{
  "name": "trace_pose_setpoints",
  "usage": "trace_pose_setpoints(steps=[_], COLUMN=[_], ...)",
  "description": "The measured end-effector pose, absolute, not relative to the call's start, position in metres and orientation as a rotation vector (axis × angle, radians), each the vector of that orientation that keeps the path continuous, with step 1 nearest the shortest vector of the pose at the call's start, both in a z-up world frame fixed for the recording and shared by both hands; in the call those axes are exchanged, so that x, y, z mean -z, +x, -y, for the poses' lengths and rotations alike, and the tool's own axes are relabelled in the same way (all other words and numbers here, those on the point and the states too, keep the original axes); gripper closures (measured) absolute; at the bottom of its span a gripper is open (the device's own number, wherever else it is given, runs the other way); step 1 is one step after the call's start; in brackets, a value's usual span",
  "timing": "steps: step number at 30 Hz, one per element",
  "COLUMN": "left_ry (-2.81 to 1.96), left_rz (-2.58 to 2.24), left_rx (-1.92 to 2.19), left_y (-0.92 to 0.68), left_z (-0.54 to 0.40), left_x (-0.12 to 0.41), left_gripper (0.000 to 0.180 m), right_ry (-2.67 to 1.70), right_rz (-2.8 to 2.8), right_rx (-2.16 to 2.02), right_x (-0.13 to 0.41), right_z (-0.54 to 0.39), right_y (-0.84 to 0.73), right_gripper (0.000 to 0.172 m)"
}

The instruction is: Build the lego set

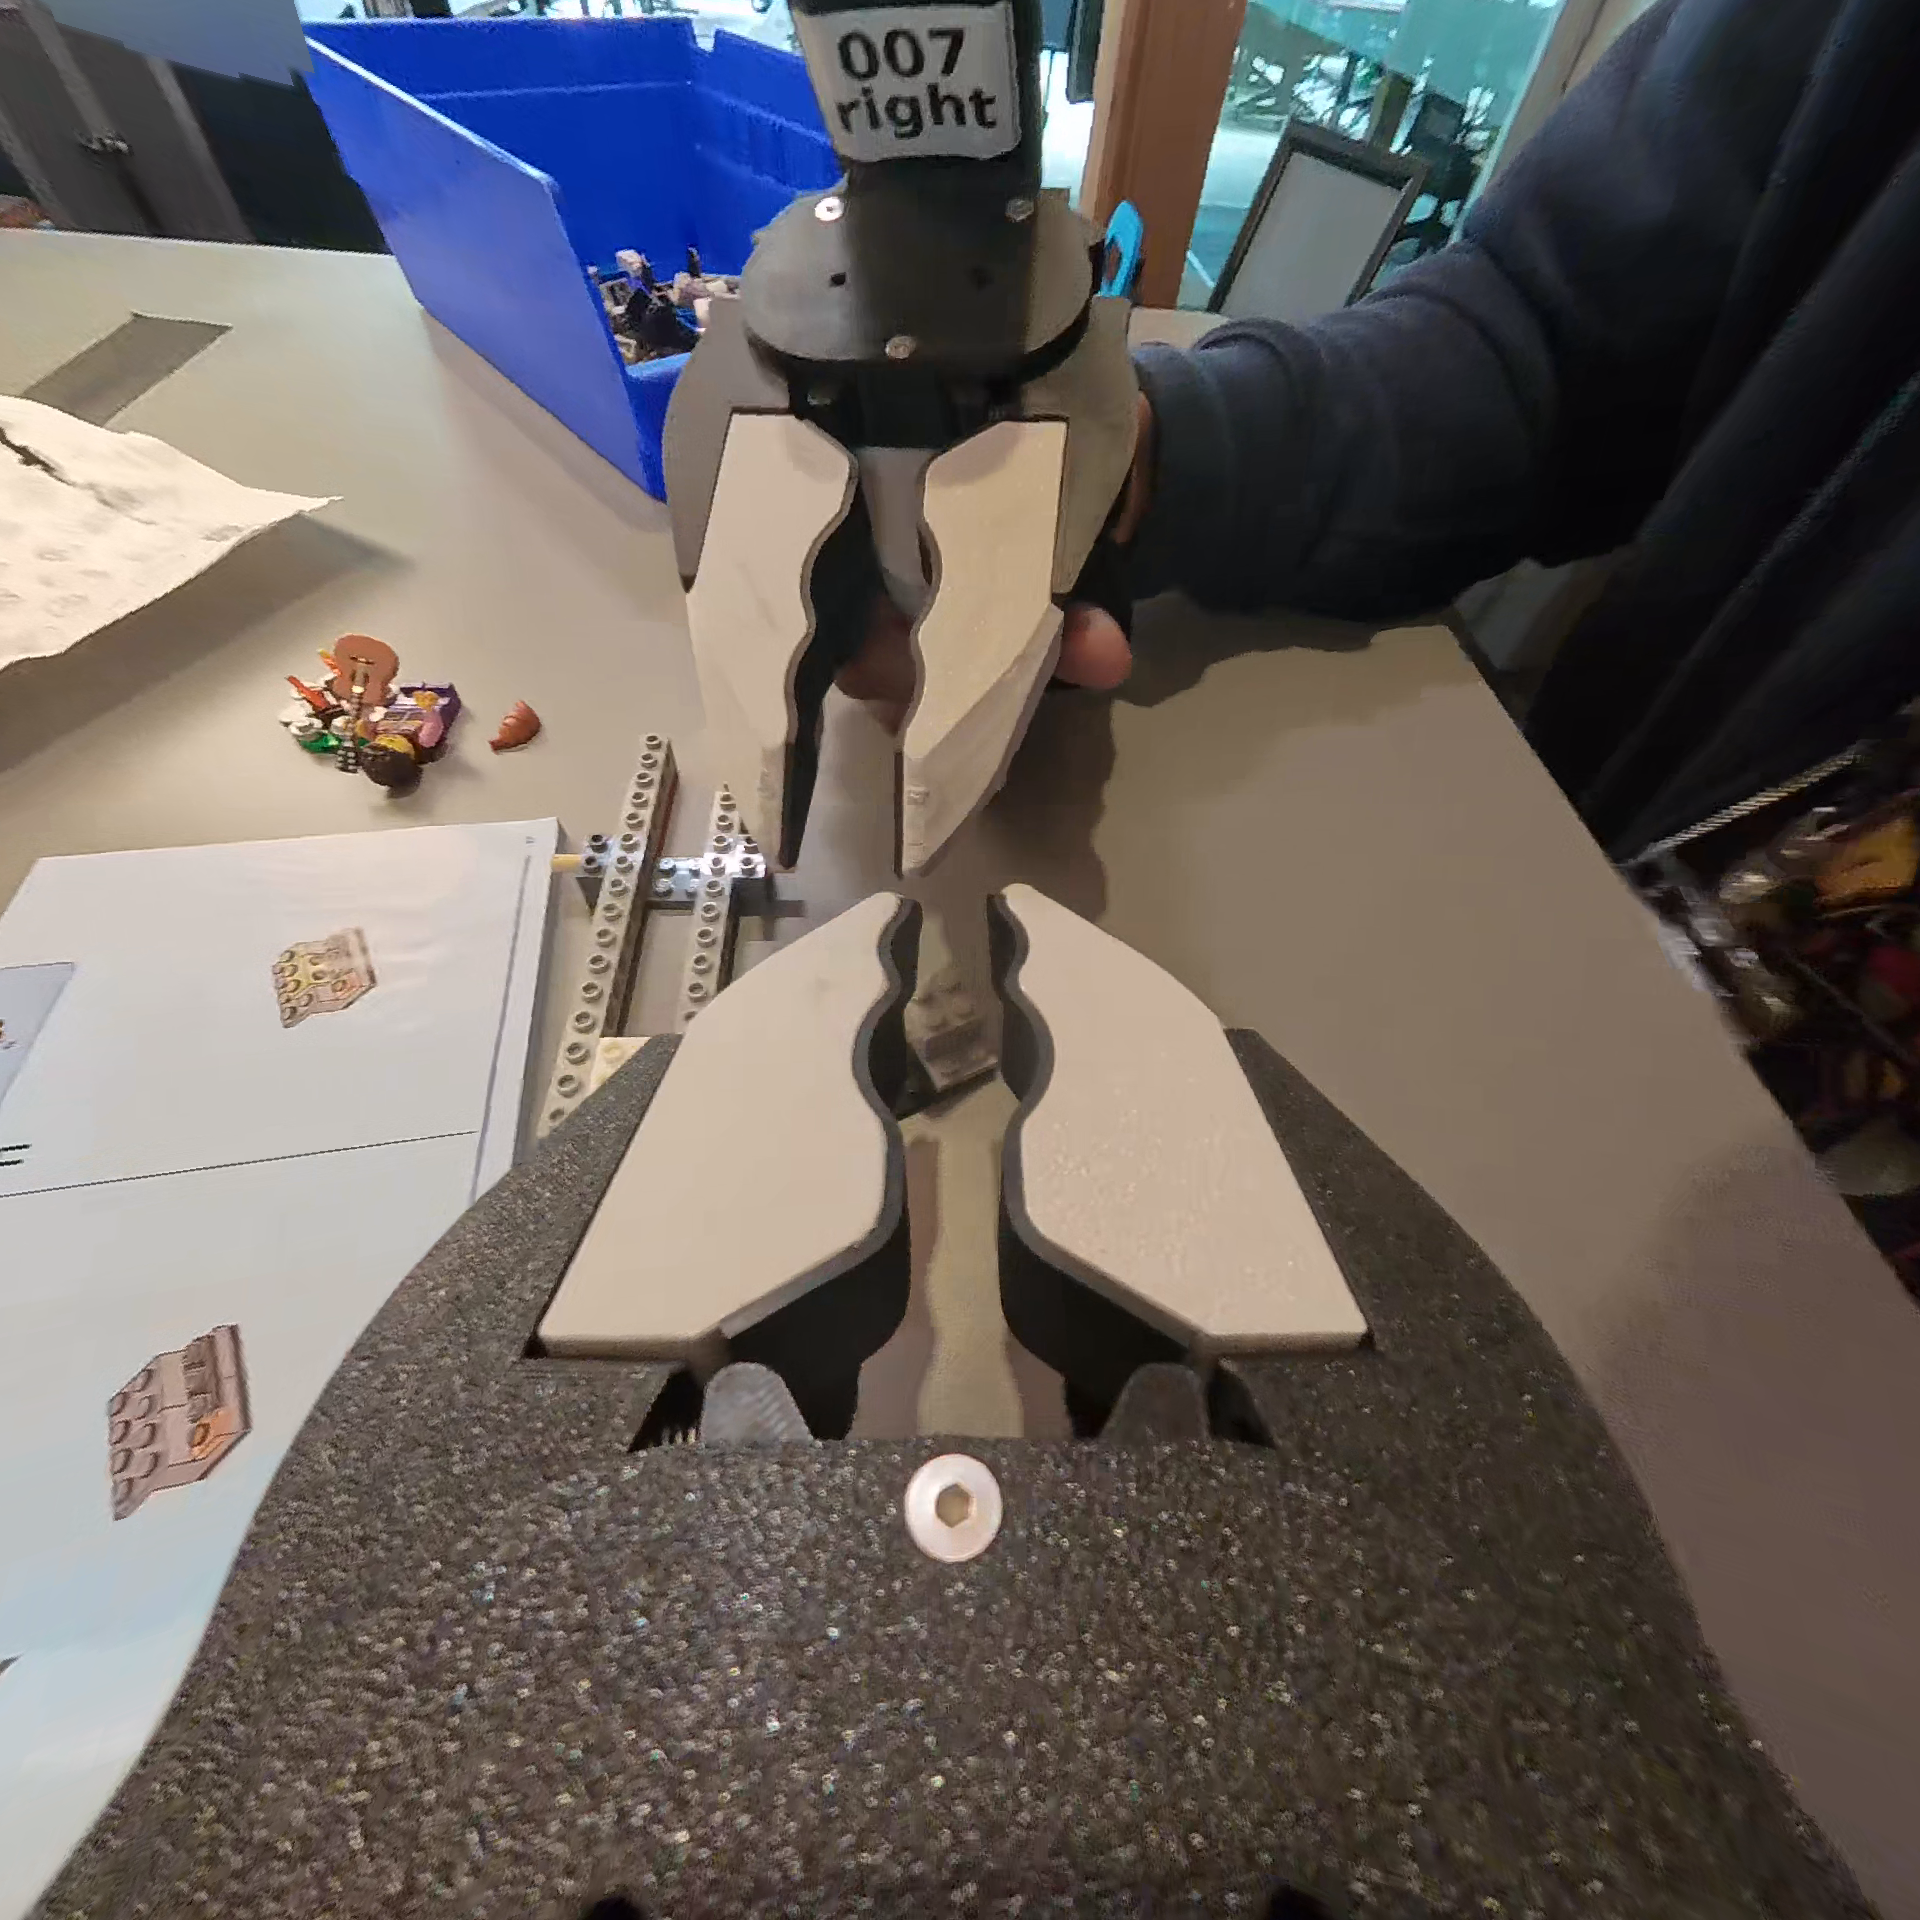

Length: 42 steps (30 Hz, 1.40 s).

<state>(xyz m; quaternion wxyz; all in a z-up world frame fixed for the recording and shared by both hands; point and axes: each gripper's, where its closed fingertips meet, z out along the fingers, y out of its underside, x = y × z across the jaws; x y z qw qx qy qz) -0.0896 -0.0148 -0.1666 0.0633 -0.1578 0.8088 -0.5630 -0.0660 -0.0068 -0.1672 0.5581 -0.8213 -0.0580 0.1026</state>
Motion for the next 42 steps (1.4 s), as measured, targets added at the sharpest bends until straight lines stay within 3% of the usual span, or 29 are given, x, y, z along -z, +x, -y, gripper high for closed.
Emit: trace_pose_setpoints(steps=[35, 42], left_ry=[-0.529, -0.567], left_rz=[-2.555, -2.52], left_rx=[1.793, 1.834], left_y=[-0.099, -0.096], left_z=[0.014, 0.011], left_x=[0.169, 0.165], left_gripper=[0.165, 0.165], right_ry=[-2.069, -1.884], right_rz=[0.163, -0.072], right_rx=[-0.197, -0.083], right_x=[0.187, 0.159], right_z=[0.003, 0.019], right_y=[-0.069, -0.07], right_gripper=[0.149, 0.149])
